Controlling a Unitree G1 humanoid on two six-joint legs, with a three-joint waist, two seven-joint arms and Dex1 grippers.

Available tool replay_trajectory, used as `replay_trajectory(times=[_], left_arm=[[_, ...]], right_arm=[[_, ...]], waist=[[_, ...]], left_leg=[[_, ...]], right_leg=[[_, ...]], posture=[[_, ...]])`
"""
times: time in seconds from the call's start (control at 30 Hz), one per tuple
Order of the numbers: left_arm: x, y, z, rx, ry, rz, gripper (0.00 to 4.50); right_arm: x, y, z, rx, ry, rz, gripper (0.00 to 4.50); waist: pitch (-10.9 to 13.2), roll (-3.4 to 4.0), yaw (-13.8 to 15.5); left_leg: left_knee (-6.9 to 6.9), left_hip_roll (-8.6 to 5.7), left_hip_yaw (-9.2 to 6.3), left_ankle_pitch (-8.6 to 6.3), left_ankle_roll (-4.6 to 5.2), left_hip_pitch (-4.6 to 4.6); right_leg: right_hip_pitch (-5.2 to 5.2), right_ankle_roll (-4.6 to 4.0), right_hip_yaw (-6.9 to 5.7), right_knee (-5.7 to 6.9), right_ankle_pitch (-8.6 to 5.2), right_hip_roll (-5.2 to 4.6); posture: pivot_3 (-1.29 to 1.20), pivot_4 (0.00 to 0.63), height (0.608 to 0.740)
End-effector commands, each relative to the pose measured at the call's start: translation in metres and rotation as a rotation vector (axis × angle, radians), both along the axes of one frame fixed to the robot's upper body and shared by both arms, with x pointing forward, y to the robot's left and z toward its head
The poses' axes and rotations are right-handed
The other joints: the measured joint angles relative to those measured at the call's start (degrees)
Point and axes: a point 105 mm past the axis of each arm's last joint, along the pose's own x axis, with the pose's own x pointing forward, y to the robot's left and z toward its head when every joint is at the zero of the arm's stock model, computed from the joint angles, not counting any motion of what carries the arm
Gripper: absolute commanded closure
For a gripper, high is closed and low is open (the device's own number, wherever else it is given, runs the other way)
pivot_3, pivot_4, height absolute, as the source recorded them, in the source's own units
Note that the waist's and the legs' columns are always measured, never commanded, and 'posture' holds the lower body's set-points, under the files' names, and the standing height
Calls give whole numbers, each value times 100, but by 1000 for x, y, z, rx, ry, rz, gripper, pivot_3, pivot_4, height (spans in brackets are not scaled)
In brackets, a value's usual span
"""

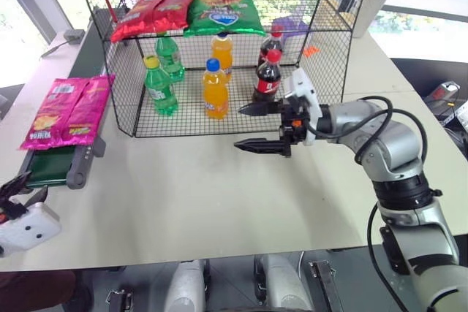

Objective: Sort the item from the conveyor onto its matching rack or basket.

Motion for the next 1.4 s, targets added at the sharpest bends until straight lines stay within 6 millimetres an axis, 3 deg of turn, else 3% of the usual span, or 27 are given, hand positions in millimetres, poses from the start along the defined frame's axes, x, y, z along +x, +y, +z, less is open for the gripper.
replay_trajectory(times=[0.03, 0.4, 0.67, 0.77, 0.87, 1.07, 1.17, 1.27, 1.4], left_arm=[[-2, 2, 6, 40, -38, 11, 2461], [-10, 7, 0, 61, -50, 40, 2461], [4, 5, -1, 53, -49, 16, 2461], [8, 2, 4, 55, -76, 2, 3275], [7, 3, 5, 58, -78, 5, 4435], [2, 4, 8, 64, -87, 18, 4435], [-1, 11, 34, -33, -168, 84, 4435], [0, 24, 84, -197, -260, 138, 4435], [0, 34, 149, -484, -208, 105, 4435]], right_arm=[[-4, -1, 12, 27, -45, 0, 55], [-2, -2, 10, 34, -44, -20, 55], [0, -2, 10, 31, -53, -33, 55], [-1, -2, 10, 34, -57, -39, 0], [0, -2, 10, 37, -58, -44, 0], [0, -1, 8, 39, -58, -43, 0], [2, -1, 8, 41, -57, -43, 0], [5, -3, 10, 48, -51, -46, 0], [9, -4, 16, 83, -39, -44, 0]], waist=[[-1, -1, 1], [-2, -3, 6], [-2, -4, 16], [-2, -4, 7], [-3, -5, 1], [-3, -5, 0], [-4, -6, 8], [-9, -16, 31], [-13, -22, 2]], left_leg=[[0, 0, 0, 0, 0, 0], [1, 0, 1, 0, 0, 1], [2, 0, -1, 0, 0, 1], [3, 0, 1, 0, 0, 2], [2, 0, 2, 0, 1, 2], [3, 0, 2, 0, 1, 3], [5, 0, 2, 0, 1, 3], [9, 3, -4, 0, 1, 3], [22, 5, -21, 1, 0, 5]], right_leg=[[1, 0, 0, 0, 0, 0], [1, 0, 0, 2, 0, 0], [1, 0, -1, 3, 0, 1], [2, 1, 0, 4, 1, 0], [2, 5, 0, 4, 3, 1], [2, 11, 0, 5, 6, 3], [3, 11, 0, 5, 6, 3], [6, 11, -3, 6, 6, 4], [17, 7, -21, 9, 8, 15]], posture=[[0, 150, 740], [0, 150, 740], [0, 150, 740], [0, 150, 740], [0, 150, 740], [0, 150, 740], [0, 150, 740], [0, 150, 740], [0, 150, 740]])
